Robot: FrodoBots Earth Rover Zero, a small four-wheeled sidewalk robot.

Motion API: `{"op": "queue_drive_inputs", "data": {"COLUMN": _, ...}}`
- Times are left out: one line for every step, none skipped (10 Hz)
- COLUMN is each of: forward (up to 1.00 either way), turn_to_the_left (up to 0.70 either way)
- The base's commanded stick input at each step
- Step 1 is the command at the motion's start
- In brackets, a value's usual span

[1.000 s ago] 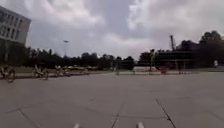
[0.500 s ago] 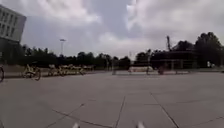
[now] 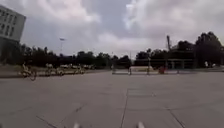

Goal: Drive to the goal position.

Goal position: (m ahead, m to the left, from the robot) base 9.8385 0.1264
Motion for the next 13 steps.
{"op": "queue_drive_inputs", "data": {"forward": 0.6, "turn_to_the_left": 0.0}}
{"op": "queue_drive_inputs", "data": {"forward": 0.6, "turn_to_the_left": 0.0}}
{"op": "queue_drive_inputs", "data": {"forward": 0.6, "turn_to_the_left": 0.0}}
{"op": "queue_drive_inputs", "data": {"forward": 0.6, "turn_to_the_left": 0.0}}
{"op": "queue_drive_inputs", "data": {"forward": 0.6, "turn_to_the_left": 0.0}}
{"op": "queue_drive_inputs", "data": {"forward": 0.6, "turn_to_the_left": 0.0}}
{"op": "queue_drive_inputs", "data": {"forward": 0.6, "turn_to_the_left": 0.0}}
{"op": "queue_drive_inputs", "data": {"forward": 0.6, "turn_to_the_left": 0.0}}
{"op": "queue_drive_inputs", "data": {"forward": 0.6, "turn_to_the_left": 0.0}}
{"op": "queue_drive_inputs", "data": {"forward": 0.6, "turn_to_the_left": 0.0}}
{"op": "queue_drive_inputs", "data": {"forward": 0.6, "turn_to_the_left": 0.0}}
{"op": "queue_drive_inputs", "data": {"forward": 0.6, "turn_to_the_left": 0.0}}
{"op": "queue_drive_inputs", "data": {"forward": 0.6, "turn_to_the_left": 0.0}}
